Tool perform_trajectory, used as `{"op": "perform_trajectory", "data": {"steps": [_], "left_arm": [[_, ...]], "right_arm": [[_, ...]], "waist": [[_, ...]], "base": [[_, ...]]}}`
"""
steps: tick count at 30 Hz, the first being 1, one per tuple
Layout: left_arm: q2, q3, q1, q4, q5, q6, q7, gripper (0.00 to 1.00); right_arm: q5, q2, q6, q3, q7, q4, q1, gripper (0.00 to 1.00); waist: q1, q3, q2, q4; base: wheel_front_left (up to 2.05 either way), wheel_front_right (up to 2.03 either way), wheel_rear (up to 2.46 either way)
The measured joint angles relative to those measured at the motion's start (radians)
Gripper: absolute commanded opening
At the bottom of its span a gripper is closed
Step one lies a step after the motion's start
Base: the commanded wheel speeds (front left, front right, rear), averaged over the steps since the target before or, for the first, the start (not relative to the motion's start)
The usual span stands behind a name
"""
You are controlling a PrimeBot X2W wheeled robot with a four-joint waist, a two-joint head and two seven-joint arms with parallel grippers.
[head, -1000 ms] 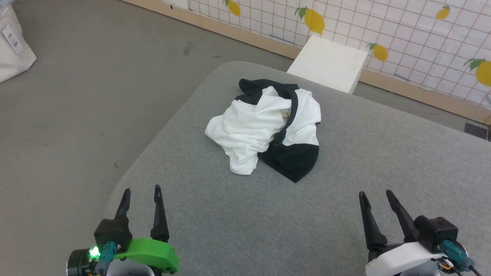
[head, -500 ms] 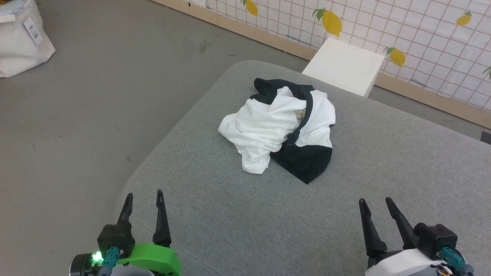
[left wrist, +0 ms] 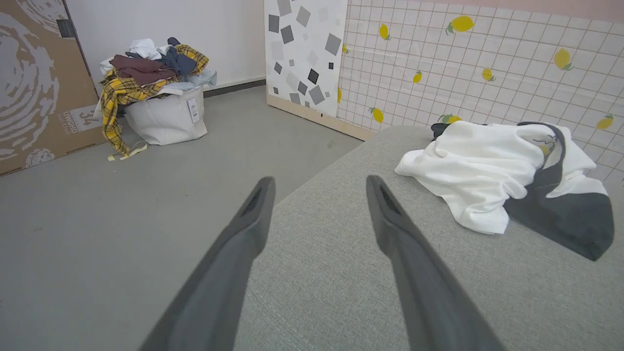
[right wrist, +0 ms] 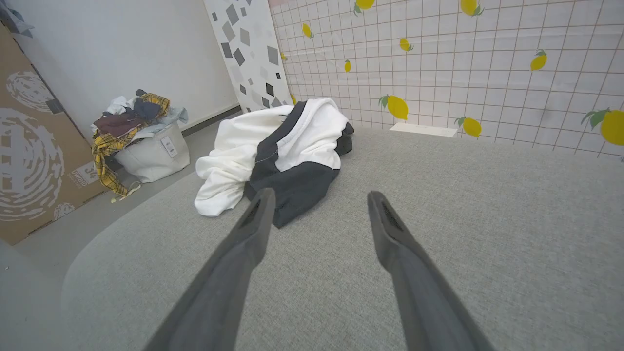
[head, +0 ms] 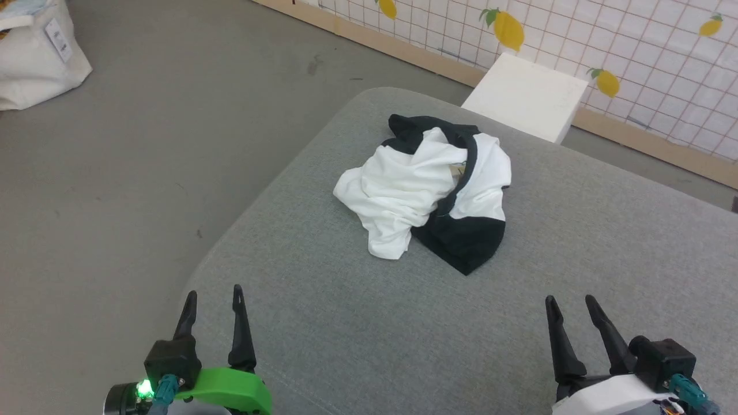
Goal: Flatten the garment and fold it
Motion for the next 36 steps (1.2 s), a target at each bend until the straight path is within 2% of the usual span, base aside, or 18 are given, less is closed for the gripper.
{"op": "perform_trajectory", "data": {"steps": [4, 7, 10, 13, 15, 19, 23, 26, 29, 32, 36], "left_arm": [[0.0, 0.002, -0.004, -0.005, 0.004, -0.005, -0.003, 1.0], [0.006, 0.0, -0.032, 0.017, 0.003, -0.032, -0.003, 1.0], [0.016, -0.008, -0.12, 0.061, -0.011, -0.077, 0.005, 1.0], [0.029, -0.008, -0.258, 0.117, -0.055, -0.137, 0.063, 1.0], [0.049, -0.006, -0.374, 0.163, -0.097, -0.175, 0.125, 1.0], [0.103, -0.031, -0.596, 0.262, -0.182, -0.215, 0.295, 1.0], [0.176, -0.109, -0.761, 0.351, -0.241, -0.223, 0.513, 1.0], [0.232, -0.216, -0.852, 0.364, -0.368, -0.223, 0.692, 1.0], [0.265, -0.287, -0.906, 0.357, -0.492, -0.223, 0.831, 1.0], [0.307, -0.336, -0.932, 0.371, -0.521, -0.224, 0.915, 1.0], [0.333, -0.381, -0.932, 0.432, -0.486, -0.222, 0.929, 1.0]], "right_arm": [[-0.005, 0.0, 0.0, -0.002, 0.0, -0.025, -0.002, 1.0], [-0.016, 0.0, 0.0, 0.002, 0.0, -0.047, -0.013, 1.0], [-0.027, 0.0, 0.0, 0.006, 0.0, -0.072, -0.038, 1.0], [-0.043, 0.0, 0.0, 0.009, 0.011, -0.11, -0.065, 1.0], [-0.054, 0.001, 0.0, 0.009, 0.024, -0.142, -0.088, 1.0], [-0.074, 0.001, 0.0, -0.005, 0.051, -0.2, -0.121, 1.0], [-0.084, 0.001, 0.0, -0.023, 0.064, -0.227, -0.136, 1.0], [-0.084, 0.001, 0.0, -0.035, 0.064, -0.238, -0.148, 1.0], [-0.084, 0.001, 0.0, -0.045, 0.063, -0.24, -0.151, 1.0], [-0.084, 0.001, 0.0, -0.047, 0.062, -0.239, -0.159, 1.0], [-0.084, 0.001, 0.0, -0.042, 0.057, -0.239, -0.177, 1.0]], "waist": [[0.0, 0.004, 0.0, -0.02], [0.0, 0.015, 0.0, -0.037], [0.0, 0.031, 0.0, -0.06], [0.0, 0.057, 0.0, -0.083], [0.0, 0.082, 0.0, -0.103], [0.0, 0.141, 0.0, -0.147], [0.0001, 0.199, 0.0, -0.197], [0.0001, 0.246, 0.0, -0.245], [0.0002, 0.291, 0.0, -0.286], [0.0002, 0.334, 0.0, -0.324], [0.0002, 0.384, 0.0, -0.369]], "base": [[0.0, 0.0, 0.0], [0.0, 0.0, 0.0], [0.0, 0.0, 0.0], [0.0, 0.0, 0.0], [0.0, 0.0, 0.0], [0.0, 0.0, 0.0], [0.0, 0.0, 0.0], [0.0, 0.0, 0.0], [0.0, 0.0, 0.0], [0.0, 0.0, 0.0], [0.0, 0.0, 0.0]]}}
